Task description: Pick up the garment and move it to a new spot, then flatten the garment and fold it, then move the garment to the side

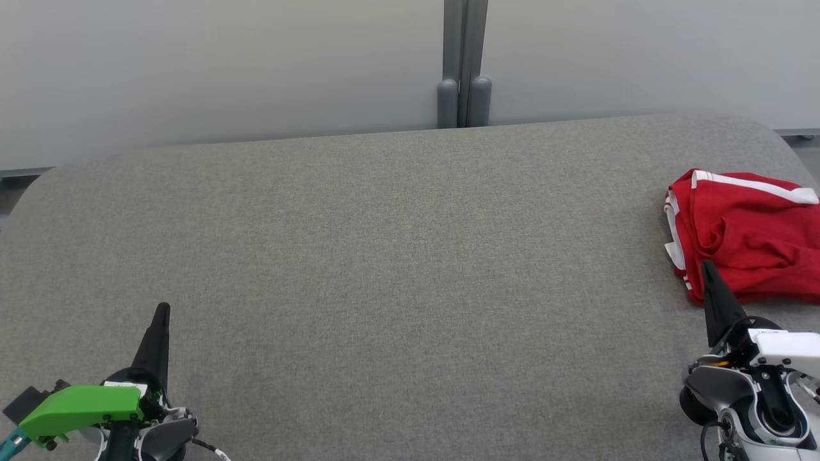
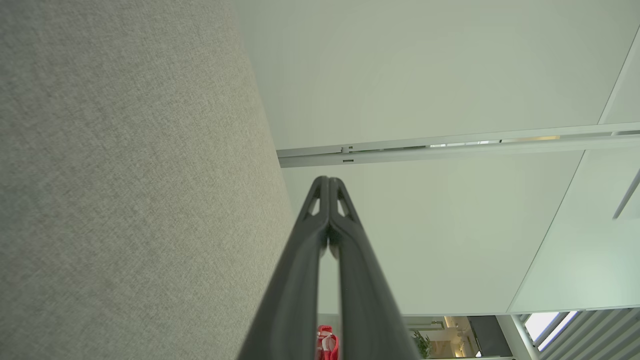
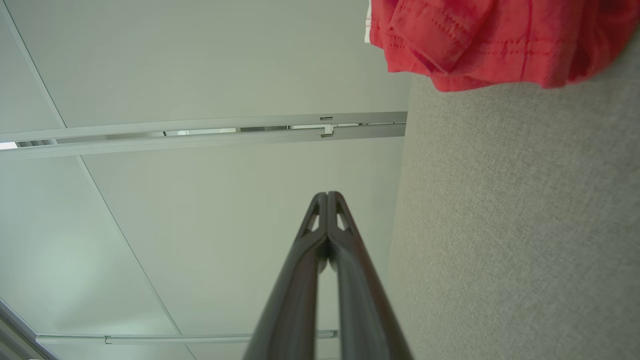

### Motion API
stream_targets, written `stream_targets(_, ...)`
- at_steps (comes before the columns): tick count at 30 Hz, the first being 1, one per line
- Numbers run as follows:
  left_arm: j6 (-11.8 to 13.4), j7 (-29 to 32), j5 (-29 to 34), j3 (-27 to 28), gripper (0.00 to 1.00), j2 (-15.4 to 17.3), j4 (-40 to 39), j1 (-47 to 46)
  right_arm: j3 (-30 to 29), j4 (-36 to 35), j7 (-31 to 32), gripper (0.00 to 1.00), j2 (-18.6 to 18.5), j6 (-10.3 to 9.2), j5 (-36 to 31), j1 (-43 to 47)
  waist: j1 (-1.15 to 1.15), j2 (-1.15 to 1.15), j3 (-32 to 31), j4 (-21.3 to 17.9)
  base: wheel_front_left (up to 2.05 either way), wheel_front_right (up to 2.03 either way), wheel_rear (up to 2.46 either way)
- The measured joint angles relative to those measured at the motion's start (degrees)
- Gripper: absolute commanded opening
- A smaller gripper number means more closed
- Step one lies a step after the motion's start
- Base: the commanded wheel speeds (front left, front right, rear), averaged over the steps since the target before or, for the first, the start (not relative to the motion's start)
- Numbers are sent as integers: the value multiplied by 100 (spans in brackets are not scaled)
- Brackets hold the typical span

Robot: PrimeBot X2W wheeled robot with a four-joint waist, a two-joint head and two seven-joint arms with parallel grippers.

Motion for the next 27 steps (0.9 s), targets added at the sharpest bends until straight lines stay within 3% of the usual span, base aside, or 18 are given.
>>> stream_targets(27, 0, 0, 0, -2, 0, 0, -3, 0, 0, -4, 0, 0, 0, 1, 0, 0, 0, 0, 0, 0, 0, 0, 0)
